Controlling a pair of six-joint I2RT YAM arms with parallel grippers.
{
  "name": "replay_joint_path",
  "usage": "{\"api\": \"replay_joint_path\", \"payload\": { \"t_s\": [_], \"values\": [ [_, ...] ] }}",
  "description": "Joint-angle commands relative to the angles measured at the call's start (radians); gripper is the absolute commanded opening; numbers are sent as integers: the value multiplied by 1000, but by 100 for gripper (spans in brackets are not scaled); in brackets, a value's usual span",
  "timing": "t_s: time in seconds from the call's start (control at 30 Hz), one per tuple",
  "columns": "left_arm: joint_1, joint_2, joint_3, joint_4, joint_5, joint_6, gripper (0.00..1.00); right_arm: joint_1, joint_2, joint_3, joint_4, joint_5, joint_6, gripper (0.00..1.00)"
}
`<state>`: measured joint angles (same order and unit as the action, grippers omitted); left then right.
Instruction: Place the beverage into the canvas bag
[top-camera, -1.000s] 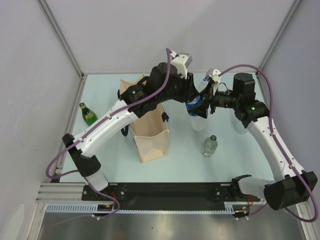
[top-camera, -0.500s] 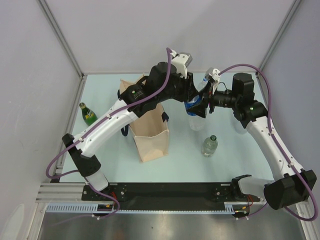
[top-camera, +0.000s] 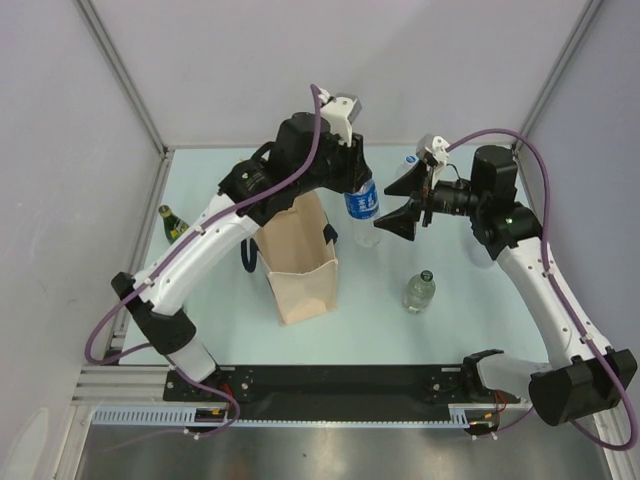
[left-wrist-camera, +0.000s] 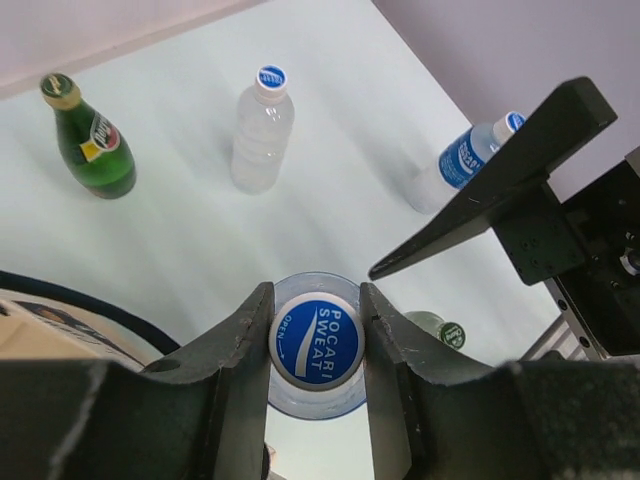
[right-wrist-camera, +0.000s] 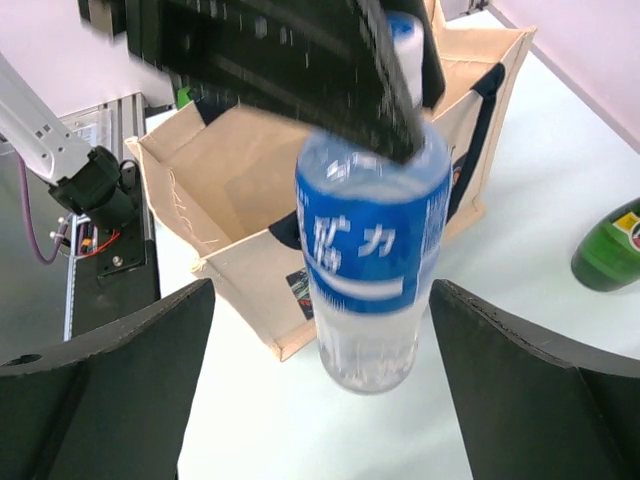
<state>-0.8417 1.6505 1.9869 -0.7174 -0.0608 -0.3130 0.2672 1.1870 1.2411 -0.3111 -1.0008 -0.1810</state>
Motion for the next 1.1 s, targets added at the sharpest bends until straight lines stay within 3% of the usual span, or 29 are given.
{"api": "replay_joint_path", "payload": {
  "t_s": [0.0, 0.57, 0.77, 0.9, 1.07],
  "values": [
    [23, -126, 112, 122, -13, 21, 0, -29, -40, 21, 12, -39, -18, 95],
    [200, -307, 78, 133, -162, 189, 0, -148, -75, -51, 3, -33, -29, 96],
    [312, -379, -157, 222, -111, 181, 0, -164, -82, -66, 0, -30, -31, 97],
    [355, -416, -368, 376, -74, 175, 0, -172, -86, -80, 1, -28, -32, 97],
    [392, -402, -520, 548, -40, 193, 0, -177, -86, -94, 7, -25, -31, 97]
  ]
}}
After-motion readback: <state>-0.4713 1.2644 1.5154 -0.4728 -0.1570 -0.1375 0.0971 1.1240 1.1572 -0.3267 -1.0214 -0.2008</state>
